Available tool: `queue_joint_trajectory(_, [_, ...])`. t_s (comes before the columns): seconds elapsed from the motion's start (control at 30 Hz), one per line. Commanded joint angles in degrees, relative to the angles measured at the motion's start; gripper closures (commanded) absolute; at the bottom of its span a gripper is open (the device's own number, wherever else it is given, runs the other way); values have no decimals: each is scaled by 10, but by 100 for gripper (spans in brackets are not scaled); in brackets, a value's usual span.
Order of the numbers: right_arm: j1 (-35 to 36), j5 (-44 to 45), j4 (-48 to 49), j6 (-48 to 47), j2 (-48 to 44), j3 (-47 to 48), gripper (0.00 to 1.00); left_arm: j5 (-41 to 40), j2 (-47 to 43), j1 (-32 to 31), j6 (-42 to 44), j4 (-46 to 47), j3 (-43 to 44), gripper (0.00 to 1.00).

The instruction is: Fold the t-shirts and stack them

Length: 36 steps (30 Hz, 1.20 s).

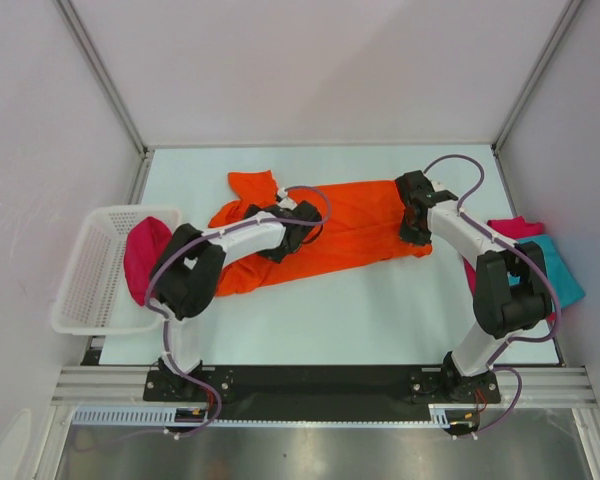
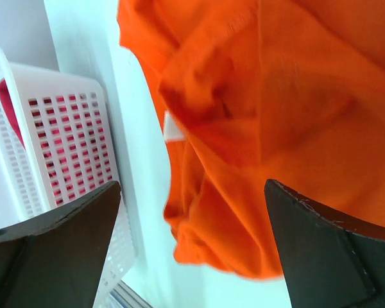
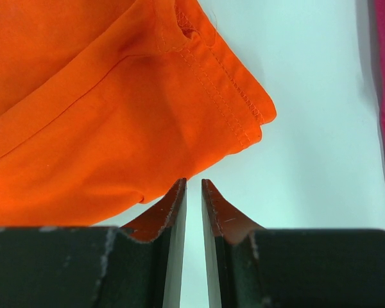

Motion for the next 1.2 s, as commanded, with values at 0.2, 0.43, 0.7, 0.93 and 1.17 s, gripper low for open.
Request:
queue_joint_trajectory(0.2, [12, 3, 13, -1, -18, 3, 80, 15, -63, -73, -79, -18, -43, 1])
queue_joint_trajectory(0.43, [14, 20, 1, -6, -30, 5, 79, 0, -30, -44, -60, 0, -24, 1])
queue_joint_trajectory(0.7, [4, 33, -7, -14, -42, -3, 79, -16, 8, 22, -13, 22, -1, 0])
queue_joint_trajectory(0.93, [9, 30, -5, -10, -35, 0, 79, -9, 27, 59, 9, 45, 13, 0])
queue_joint_trajectory(1.17, [15, 31, -5, -9, -31, 0, 80, -11, 57, 64, 30, 41, 81, 0])
